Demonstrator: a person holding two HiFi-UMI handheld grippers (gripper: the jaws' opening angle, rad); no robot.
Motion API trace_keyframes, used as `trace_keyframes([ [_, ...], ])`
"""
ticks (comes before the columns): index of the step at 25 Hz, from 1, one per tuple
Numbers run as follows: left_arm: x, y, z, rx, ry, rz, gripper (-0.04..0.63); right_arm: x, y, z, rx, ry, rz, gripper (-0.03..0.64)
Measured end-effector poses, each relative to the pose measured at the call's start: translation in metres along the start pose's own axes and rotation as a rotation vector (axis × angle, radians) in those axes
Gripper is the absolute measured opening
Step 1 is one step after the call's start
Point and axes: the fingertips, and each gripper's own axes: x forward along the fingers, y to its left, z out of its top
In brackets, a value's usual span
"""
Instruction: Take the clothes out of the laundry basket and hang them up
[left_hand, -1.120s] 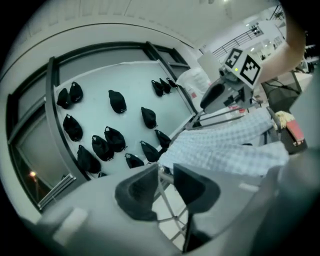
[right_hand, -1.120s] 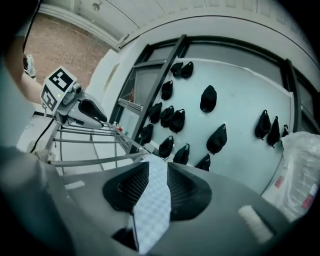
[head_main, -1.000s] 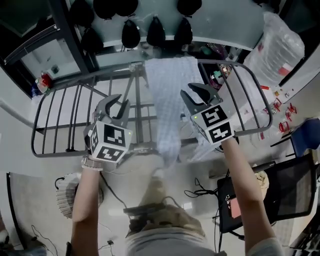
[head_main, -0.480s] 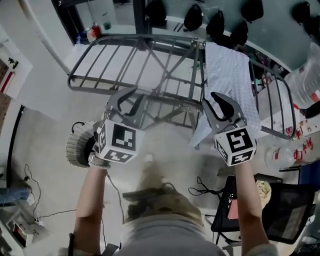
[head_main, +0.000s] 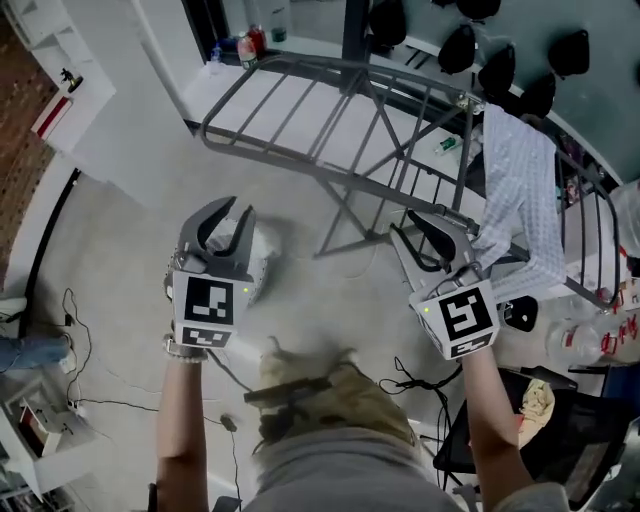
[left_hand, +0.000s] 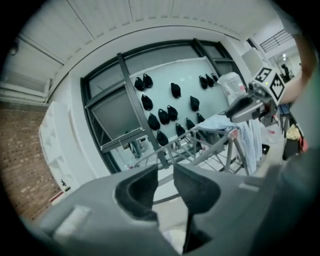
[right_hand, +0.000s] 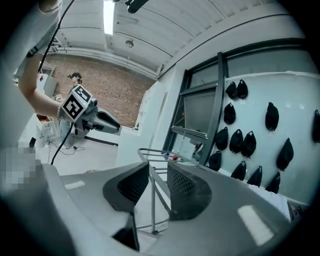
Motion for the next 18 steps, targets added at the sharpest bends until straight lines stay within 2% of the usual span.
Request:
trace_keyframes([
  [5,-0.015,0.044,-0.052,0.000,0.039,-0.015,0.086,0.051,0.053,0.002,0.045,0.045,0.010,0.115],
  [10,-0.016,0.078,-0.108,-0.024,0.070,-0.083,0.086,0.097,0.096,-0.001,0.074,0.085,-0.007,0.115],
  [18,0.008,0.108,-0.186,-0.033,0.125,-0.193,0.095,0.165,0.149,-0.018,0.116,0.164,-0.013,0.115],
])
